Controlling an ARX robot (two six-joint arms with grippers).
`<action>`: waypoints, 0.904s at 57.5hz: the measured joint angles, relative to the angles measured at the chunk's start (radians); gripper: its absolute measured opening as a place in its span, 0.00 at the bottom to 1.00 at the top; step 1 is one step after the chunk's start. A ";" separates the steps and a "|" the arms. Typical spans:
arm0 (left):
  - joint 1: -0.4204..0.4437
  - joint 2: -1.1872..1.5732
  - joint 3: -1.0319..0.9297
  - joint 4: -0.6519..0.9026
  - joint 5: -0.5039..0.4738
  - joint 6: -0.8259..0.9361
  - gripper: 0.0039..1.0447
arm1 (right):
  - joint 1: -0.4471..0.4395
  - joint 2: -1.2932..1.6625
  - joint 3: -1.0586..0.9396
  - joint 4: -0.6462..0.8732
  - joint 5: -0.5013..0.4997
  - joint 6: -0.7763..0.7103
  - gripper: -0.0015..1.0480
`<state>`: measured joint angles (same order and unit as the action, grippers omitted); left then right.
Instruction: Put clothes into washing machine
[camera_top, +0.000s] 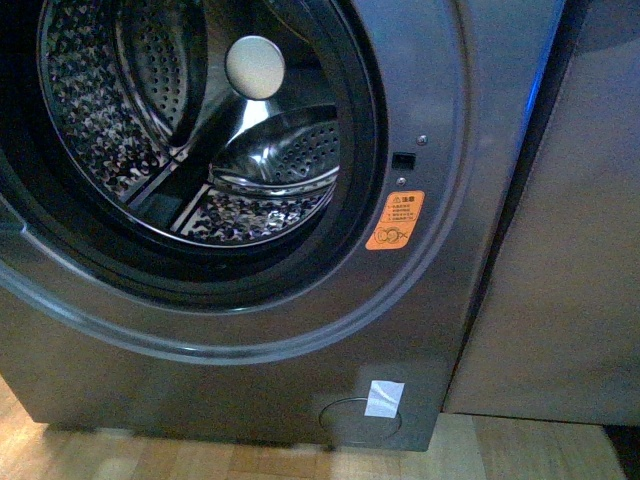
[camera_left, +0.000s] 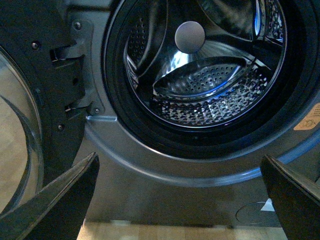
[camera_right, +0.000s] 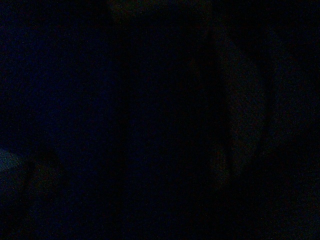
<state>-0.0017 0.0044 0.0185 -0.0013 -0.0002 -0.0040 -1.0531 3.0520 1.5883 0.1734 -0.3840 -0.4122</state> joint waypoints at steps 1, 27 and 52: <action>0.000 0.000 0.000 0.000 0.000 0.000 0.94 | -0.002 0.001 0.000 0.005 0.000 0.002 0.83; 0.000 0.000 0.000 0.000 0.000 0.000 0.94 | -0.029 -0.080 -0.129 0.230 -0.011 0.106 0.26; 0.000 0.000 0.000 0.000 0.000 0.000 0.94 | -0.088 -0.455 -0.406 0.464 -0.123 0.121 0.22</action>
<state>-0.0017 0.0044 0.0185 -0.0010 0.0002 -0.0040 -1.1412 2.5965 1.1824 0.6373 -0.5072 -0.2909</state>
